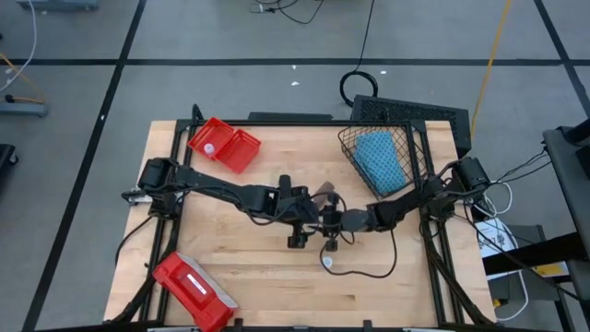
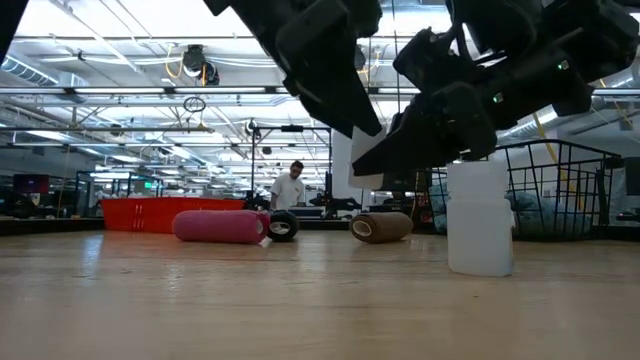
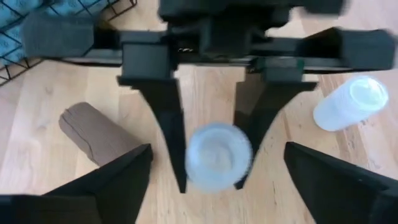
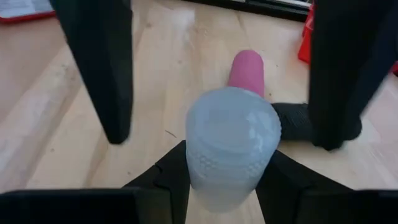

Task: Pick & place medical supplies in basket/bin
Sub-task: Put the top transparent pill bottle into the left red bin

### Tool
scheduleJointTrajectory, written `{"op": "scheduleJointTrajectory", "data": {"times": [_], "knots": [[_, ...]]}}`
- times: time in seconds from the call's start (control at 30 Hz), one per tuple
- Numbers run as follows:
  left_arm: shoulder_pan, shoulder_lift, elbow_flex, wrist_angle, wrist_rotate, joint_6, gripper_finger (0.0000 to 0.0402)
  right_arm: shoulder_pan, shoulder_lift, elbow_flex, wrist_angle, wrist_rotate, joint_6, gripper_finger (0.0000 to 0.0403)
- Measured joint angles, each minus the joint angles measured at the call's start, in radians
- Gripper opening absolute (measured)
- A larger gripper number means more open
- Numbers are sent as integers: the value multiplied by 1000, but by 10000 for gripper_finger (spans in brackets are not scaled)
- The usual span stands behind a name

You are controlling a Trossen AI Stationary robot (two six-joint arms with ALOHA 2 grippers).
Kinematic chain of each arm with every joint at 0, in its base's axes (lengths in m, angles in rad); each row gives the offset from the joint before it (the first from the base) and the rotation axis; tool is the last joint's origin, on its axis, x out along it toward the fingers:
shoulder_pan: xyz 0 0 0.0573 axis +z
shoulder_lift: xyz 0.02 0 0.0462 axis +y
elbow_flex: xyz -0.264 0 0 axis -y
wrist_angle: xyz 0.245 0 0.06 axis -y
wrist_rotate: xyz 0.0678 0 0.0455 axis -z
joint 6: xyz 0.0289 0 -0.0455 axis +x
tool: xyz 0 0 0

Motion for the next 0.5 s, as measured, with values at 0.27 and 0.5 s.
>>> {"op": "scheduleJointTrajectory", "data": {"times": [0.27, 0.5], "knots": [[-3, 0, 0, 6, -19, 2, 250, 0, 0, 0, 0, 0, -1, 130], [-1, 0, 0, 6, 15, -17, 198, 1, 0, 0, 0, -28, -23, 130]]}}
